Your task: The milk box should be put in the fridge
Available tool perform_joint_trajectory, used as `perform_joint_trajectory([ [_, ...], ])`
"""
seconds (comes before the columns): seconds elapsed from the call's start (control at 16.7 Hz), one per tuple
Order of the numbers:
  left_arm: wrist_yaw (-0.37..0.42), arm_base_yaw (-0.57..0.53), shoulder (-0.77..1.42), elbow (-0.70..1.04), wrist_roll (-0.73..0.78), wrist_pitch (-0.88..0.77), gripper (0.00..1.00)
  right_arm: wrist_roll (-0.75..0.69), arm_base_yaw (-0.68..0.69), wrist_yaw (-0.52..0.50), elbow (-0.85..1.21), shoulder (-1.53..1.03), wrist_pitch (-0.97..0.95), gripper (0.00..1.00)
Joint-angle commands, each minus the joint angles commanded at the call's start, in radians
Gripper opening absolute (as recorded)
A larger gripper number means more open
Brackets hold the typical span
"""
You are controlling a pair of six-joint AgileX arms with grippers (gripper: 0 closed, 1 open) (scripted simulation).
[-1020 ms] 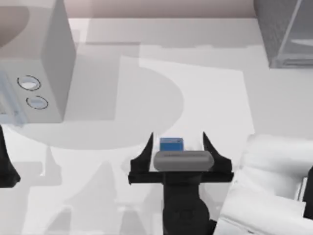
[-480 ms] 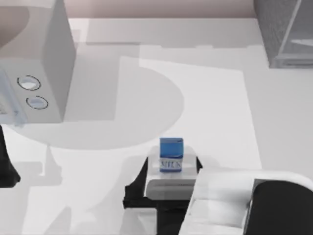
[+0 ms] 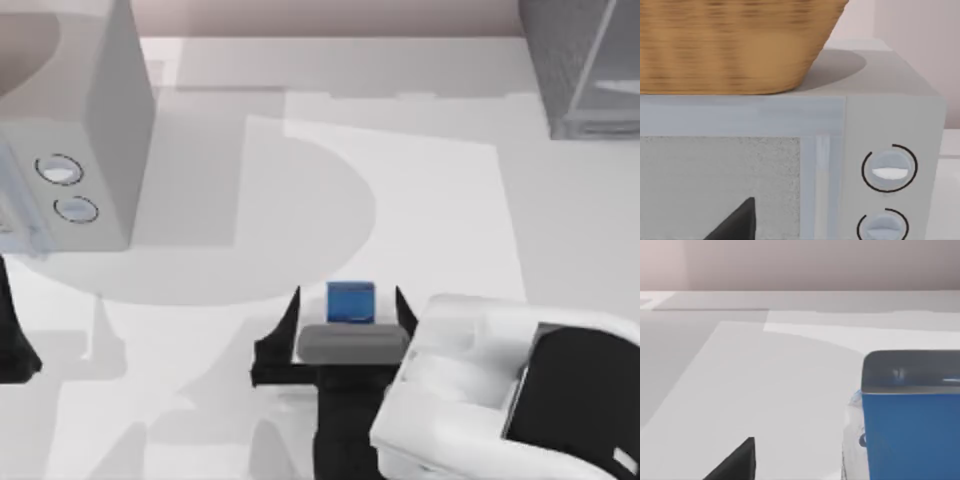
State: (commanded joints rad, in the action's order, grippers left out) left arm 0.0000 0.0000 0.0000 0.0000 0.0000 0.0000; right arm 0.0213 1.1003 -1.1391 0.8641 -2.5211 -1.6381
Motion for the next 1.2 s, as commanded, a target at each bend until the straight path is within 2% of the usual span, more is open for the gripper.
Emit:
perform_joint_trajectory([
  [0.36,0.000,0.000,0.000,0.000,0.000,0.000,1.00,-0.001,-0.031,0.031,0.021,-0.005,0.014,1.00],
  [1.14,0.000,0.000,0.000,0.000,0.000,0.000,1.00,-0.001,-0.031,0.031,0.021,-0.005,0.014,0.02],
  [1.2,0.000,0.000,0.000,0.000,0.000,0.000,1.00,-0.001,-0.031,0.031,0.021,-0.005,0.014,0.00],
])
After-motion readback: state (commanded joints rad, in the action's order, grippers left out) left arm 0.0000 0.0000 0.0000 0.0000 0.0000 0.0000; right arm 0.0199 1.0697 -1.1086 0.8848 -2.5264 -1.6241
